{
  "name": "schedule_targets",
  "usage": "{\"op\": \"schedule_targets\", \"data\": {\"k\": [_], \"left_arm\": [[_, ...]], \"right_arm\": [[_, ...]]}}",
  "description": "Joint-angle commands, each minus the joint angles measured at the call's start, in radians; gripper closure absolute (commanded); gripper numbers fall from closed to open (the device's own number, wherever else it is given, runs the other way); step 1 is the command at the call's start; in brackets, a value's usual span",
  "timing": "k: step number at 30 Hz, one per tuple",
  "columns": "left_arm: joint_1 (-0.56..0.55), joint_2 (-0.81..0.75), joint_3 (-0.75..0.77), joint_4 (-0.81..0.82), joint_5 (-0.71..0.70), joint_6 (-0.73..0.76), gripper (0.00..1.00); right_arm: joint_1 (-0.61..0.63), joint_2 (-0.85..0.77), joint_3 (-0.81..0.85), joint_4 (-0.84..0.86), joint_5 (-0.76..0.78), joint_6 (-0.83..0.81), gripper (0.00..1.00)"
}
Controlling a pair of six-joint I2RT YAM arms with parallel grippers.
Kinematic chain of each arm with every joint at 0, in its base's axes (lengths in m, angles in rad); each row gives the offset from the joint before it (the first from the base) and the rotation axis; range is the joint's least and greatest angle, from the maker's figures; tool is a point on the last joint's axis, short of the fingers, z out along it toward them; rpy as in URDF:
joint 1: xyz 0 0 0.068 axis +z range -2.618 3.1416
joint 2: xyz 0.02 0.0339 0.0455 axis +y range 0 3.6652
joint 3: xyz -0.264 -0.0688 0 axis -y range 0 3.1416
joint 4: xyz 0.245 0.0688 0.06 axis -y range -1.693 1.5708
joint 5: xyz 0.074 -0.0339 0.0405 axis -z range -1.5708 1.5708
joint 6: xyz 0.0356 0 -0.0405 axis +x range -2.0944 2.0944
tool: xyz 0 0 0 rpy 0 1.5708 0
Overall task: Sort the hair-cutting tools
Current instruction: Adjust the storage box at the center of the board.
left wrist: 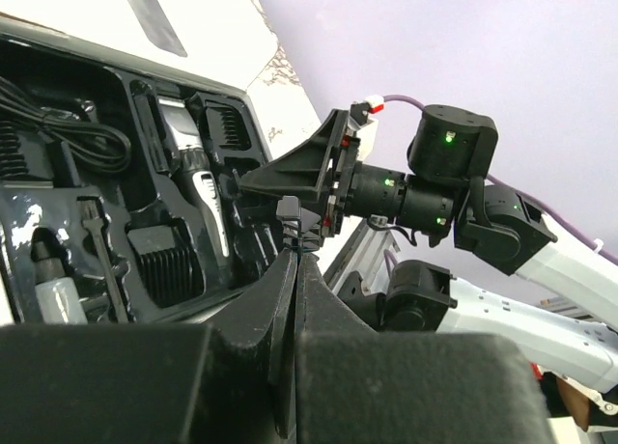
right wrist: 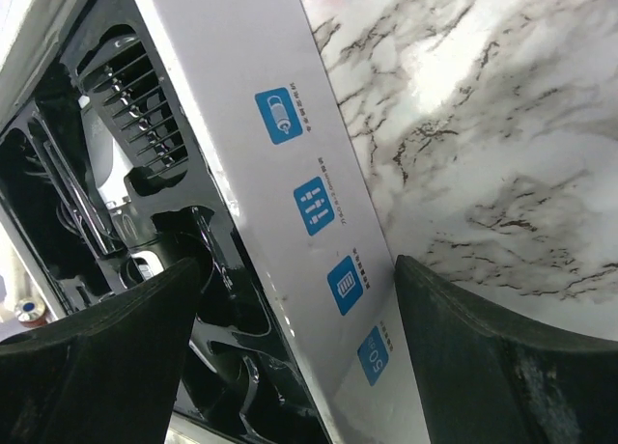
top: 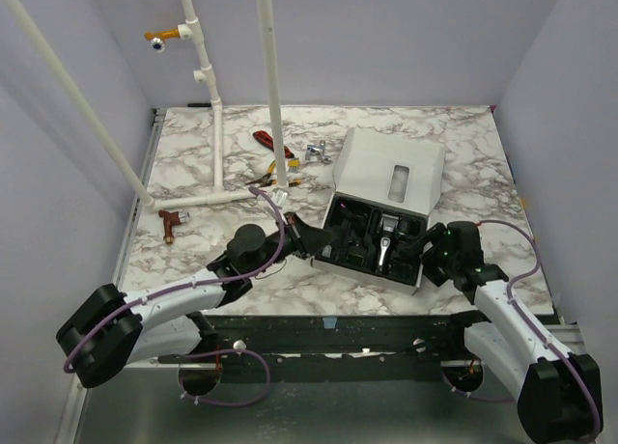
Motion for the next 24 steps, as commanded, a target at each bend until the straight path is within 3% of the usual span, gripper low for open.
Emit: {"op": "schedule_targets", "data": {"k": [1,5,11,24], "left_arm": [[-0.019,0.072,0.087,0.002,0.029,-0.012,1.0],[-0.051,0.175,0.178,-0.014,0.033,-0.029,1.0],[-0.069,0.38,0.352,-0.061,0.094,-0.034,1.0],[-0.1,0.686,0.584,-0.087,0.218,-0.045,1.0]], "right_arm": [[0.012,-0.006,0.059,-0.04,0.036,-0.051,0.15],[0.012,-0.156,0.131,-0.132,0.192,-0.066,0.12],[0.012,-0.13,0.254,-0.227,0.299,-0.11,0.06],[0.011,-0.148,0.323,-0.168,0.121,-0.057,0.07]]}}
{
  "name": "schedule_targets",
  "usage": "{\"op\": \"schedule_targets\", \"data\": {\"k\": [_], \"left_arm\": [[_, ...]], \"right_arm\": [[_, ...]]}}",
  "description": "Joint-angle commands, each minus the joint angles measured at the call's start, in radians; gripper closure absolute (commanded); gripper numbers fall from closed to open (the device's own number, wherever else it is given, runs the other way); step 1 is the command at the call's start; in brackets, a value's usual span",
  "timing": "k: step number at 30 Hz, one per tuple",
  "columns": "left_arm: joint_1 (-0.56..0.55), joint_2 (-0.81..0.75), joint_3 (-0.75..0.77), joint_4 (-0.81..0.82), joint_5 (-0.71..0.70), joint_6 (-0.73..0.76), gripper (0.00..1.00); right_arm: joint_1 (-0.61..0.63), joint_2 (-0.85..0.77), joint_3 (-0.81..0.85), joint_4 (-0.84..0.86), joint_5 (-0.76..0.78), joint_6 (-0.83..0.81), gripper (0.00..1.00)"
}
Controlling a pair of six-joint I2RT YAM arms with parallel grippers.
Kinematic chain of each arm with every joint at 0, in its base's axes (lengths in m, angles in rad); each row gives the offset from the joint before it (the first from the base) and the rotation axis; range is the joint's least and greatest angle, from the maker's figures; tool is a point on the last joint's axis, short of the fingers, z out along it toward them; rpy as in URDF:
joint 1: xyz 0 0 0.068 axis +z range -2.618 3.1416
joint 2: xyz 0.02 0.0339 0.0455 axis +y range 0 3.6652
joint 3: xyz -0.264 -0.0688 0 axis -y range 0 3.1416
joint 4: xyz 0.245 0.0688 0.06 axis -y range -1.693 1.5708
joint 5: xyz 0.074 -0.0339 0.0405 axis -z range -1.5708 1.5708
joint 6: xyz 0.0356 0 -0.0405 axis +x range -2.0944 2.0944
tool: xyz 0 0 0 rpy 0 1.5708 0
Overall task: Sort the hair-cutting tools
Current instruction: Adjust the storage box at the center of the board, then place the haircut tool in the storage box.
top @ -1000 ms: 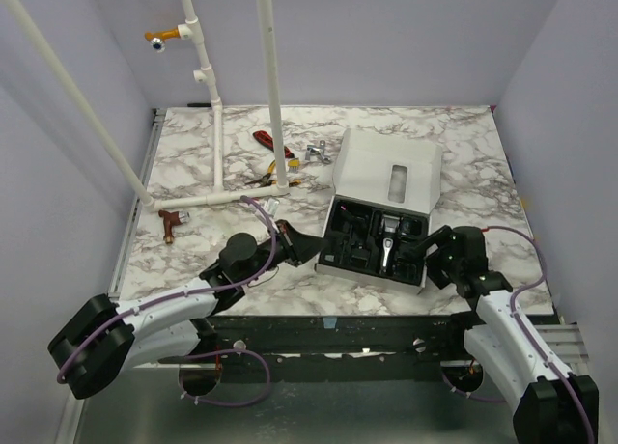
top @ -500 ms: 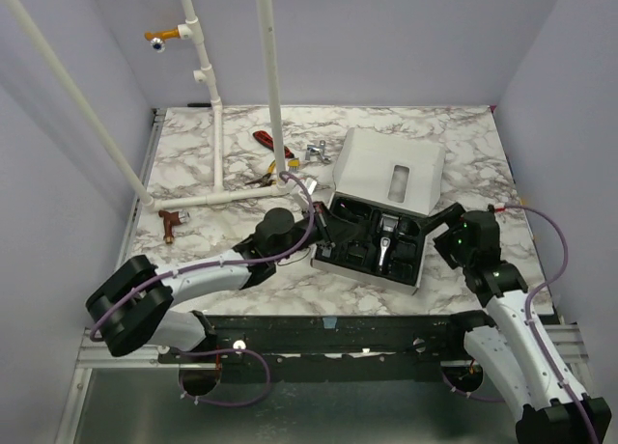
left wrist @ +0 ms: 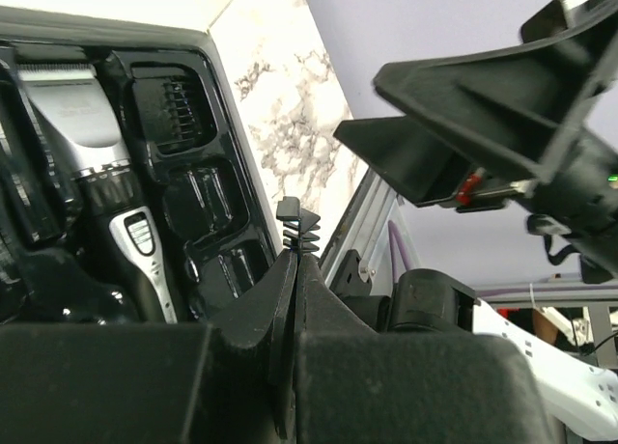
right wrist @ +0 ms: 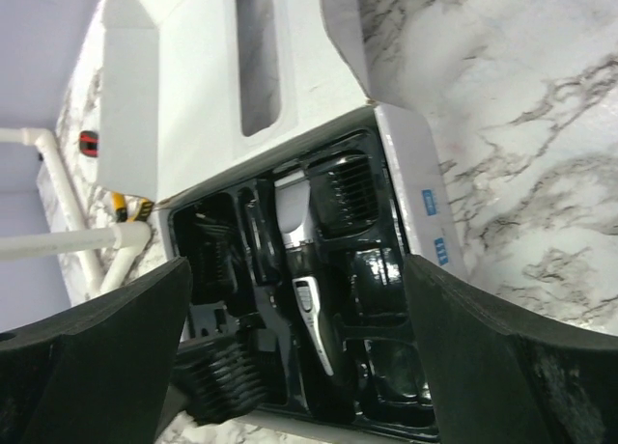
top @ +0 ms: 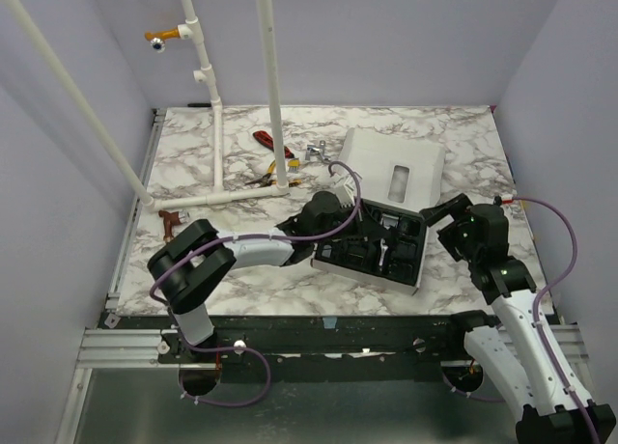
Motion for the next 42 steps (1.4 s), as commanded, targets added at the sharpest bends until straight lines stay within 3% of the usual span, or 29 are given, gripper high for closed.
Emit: {"op": "schedule_targets", "data": {"k": [1,18,28,42], "left_arm": [[-0.026,0.092,0.086,0.0,0.069,-0.007,1.0],[-0.054,0.267,0.249,-0.172,-0.026,0.033,1.0],[-0.055,0.326,0.294,-0.201,-0.06,-0.016,1.0],[-0.065,0.354,0.23,-0.063,-0.114,-0.151,1.0]], "right_arm": [[0.005,0.012,0.044,0.011,-0.077,0.02,0.07],[0.019,-0.009,0.038,-0.024,-0.068,0.028,0.07],[0.028,-0.007,0.037,-0.022,-0.065,0.033,0.07],[0.031,-0.012,0.013,-0.017,-0.071,0.043,0.07]]}}
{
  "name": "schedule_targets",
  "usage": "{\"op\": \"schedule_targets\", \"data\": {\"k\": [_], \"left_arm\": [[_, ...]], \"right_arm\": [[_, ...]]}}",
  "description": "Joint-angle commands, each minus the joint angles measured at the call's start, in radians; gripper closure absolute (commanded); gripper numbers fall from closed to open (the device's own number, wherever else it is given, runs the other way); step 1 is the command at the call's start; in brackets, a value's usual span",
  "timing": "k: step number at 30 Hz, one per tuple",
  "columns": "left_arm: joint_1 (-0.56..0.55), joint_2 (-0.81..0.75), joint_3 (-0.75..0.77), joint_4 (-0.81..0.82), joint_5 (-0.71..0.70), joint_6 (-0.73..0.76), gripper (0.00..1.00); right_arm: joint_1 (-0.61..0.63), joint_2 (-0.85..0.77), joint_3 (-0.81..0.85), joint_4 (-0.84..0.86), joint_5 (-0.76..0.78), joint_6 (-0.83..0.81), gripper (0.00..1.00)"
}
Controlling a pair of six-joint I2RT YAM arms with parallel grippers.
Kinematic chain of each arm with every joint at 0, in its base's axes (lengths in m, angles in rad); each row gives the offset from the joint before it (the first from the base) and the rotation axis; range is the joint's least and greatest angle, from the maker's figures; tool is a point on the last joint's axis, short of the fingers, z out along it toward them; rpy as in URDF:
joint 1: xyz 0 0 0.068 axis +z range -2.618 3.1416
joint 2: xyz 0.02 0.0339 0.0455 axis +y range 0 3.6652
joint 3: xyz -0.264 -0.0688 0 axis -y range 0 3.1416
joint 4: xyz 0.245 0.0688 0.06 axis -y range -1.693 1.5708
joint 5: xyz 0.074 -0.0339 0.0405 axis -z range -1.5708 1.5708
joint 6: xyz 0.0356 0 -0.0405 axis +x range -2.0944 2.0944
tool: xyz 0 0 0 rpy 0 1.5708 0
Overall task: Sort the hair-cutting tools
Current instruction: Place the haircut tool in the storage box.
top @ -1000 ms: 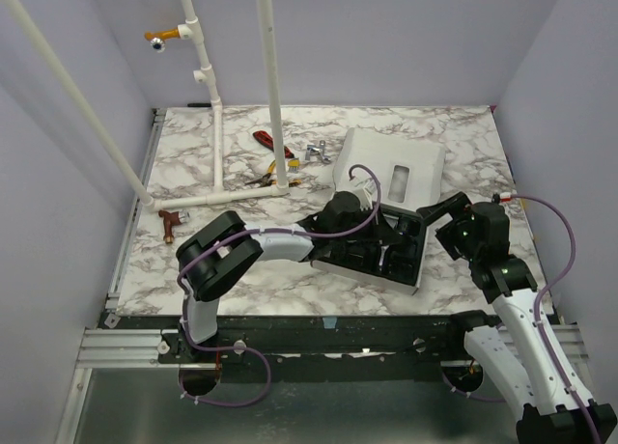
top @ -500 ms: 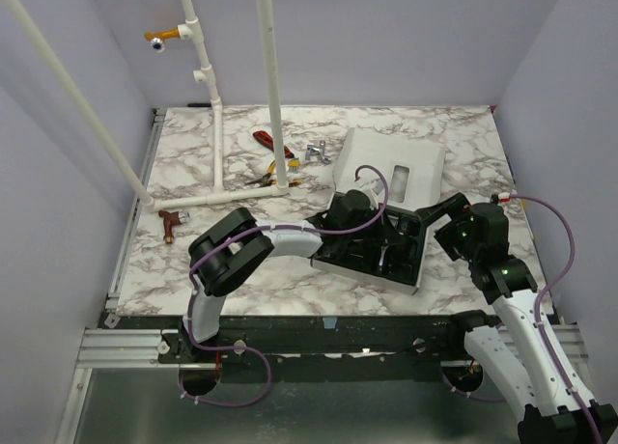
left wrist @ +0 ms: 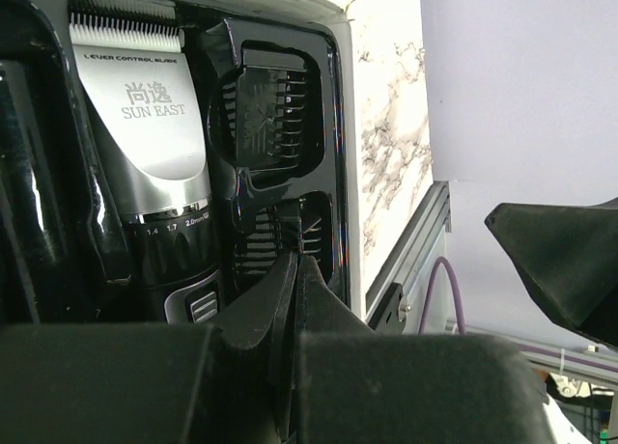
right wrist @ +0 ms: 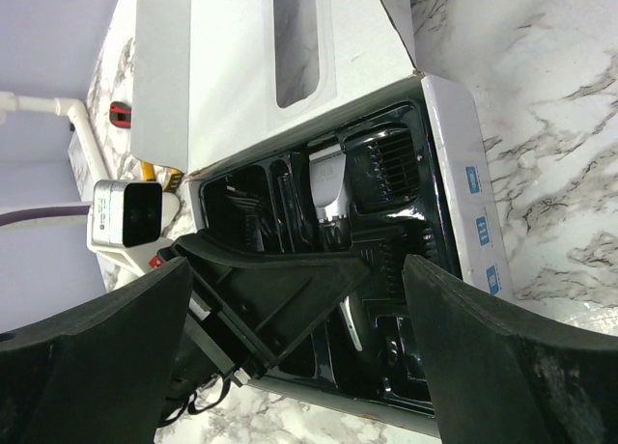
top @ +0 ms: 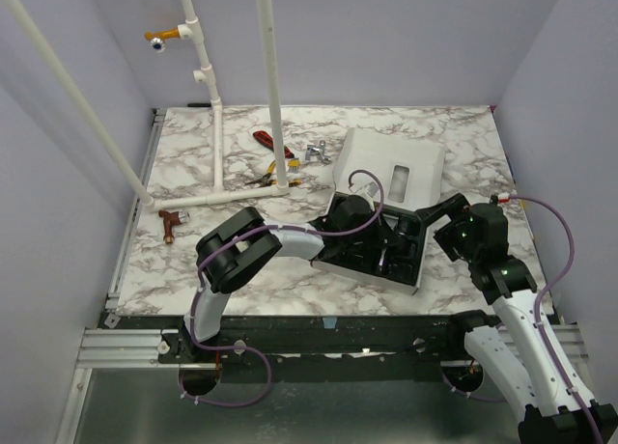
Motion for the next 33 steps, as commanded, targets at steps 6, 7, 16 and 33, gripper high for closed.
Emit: {"op": "schedule_targets", "data": {"k": [6,7,16,33], "left_arm": [[-0.031,0.043,-0.03,0.131,-0.025,-0.064,1.0],[-0.03,0.039,-0.053,0.172,-0.024,-0.081,1.0],[-0.042,0.039,-0.039,0.158,-0.013,-0.063,1.0],[-0.052,-0.051,-0.041,-0.091,-0.117,0.066,0.52]], "right_arm": [[0.006,-0.011,-0.024,-0.003,-0.011,0.014,0.07],[0.006,-0.011,-0.024,-0.003,-0.011,0.015,0.07],[0.007,-0.011,-0.026,-0.001,-0.015,0.014,0.07],[0.006,-0.019,-0.016,-0.006,-0.007,0.005,0.07]]}}
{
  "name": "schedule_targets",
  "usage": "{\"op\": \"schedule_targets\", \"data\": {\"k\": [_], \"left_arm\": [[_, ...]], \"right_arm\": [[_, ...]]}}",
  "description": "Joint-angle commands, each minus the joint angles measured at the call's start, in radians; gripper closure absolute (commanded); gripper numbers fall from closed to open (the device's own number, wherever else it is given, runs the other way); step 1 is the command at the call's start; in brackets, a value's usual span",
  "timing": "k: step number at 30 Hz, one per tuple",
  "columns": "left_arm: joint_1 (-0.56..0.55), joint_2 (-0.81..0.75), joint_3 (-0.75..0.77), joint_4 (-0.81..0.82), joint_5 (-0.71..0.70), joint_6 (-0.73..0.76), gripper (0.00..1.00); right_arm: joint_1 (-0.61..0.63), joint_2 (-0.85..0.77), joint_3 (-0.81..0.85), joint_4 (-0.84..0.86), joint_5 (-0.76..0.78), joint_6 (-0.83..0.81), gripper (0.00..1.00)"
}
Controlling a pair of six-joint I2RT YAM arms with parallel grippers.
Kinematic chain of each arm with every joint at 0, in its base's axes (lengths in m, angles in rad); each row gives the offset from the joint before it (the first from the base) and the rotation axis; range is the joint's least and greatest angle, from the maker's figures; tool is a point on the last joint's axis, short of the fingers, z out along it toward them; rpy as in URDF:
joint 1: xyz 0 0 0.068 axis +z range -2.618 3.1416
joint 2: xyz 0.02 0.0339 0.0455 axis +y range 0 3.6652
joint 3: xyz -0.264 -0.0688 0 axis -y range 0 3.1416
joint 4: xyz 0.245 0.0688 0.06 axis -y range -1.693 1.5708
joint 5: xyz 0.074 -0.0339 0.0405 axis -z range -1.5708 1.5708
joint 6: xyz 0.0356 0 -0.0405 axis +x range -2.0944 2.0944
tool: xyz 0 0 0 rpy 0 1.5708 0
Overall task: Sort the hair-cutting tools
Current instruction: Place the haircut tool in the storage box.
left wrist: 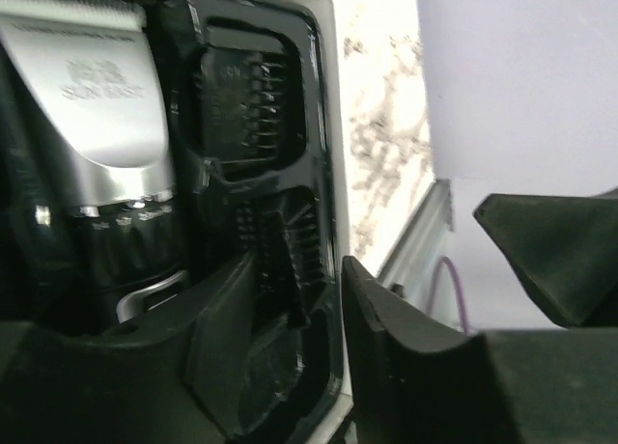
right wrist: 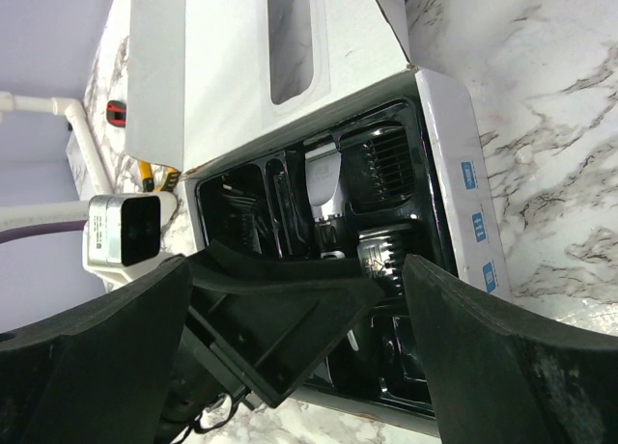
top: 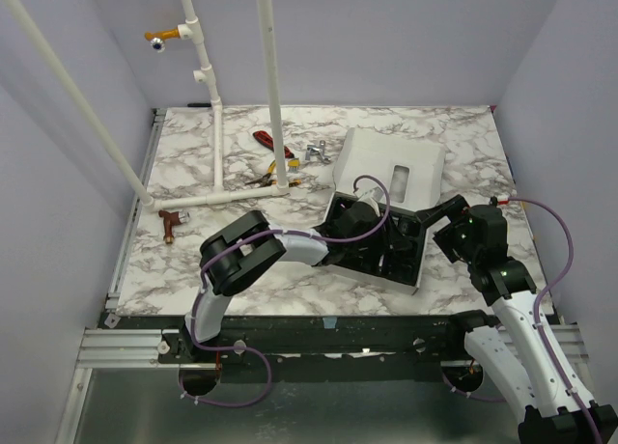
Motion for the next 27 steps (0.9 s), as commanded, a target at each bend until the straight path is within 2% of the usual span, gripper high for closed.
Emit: {"op": "schedule_targets", "data": {"k": [1,6,11,15,17,21,23,27], "left_arm": [[-0.006,-0.081,-0.042,-0.129,-0.083,0.085,0.5],[-0.005,-0.144,-0.052,-0.165,-0.111,0.129,0.45],[-0.006,-0.206,-0.073,-0.2,-0.136,0.153,0.44],[-0.006,-0.305,-0.117,-0.252,-0.184,0.186,0.44],[-0.006,-0.367,-0.157,-0.27,-0.227,0.2,0.45],[-0.007,-0.503,-0.253,-0.285,-0.283,0.216,0.46],[-0.006,-0.574,-0.305,-0.287,-0.31,0.228,0.46],[-0.005,-0.685,-0.383,-0.299,-0.361,0.244,0.46]], "right_arm": [[0.007,-0.011,-0.001,-0.007,-0.006,-0.003,0.07],[0.006,-0.012,-0.005,-0.014,0.006,-0.014,0.08],[0.007,-0.017,-0.007,-0.031,0.038,-0.045,0.08],[0.006,-0.017,-0.024,-0.016,0.034,-0.081,0.14],[0.007,-0.013,-0.042,0.015,-0.004,-0.11,0.25],[0.007,0.007,-0.073,0.087,-0.163,-0.174,0.62],[0.007,0.025,-0.091,0.121,-0.223,-0.184,0.75],[0.008,0.109,-0.109,0.133,-0.284,-0.217,0.87]]}}
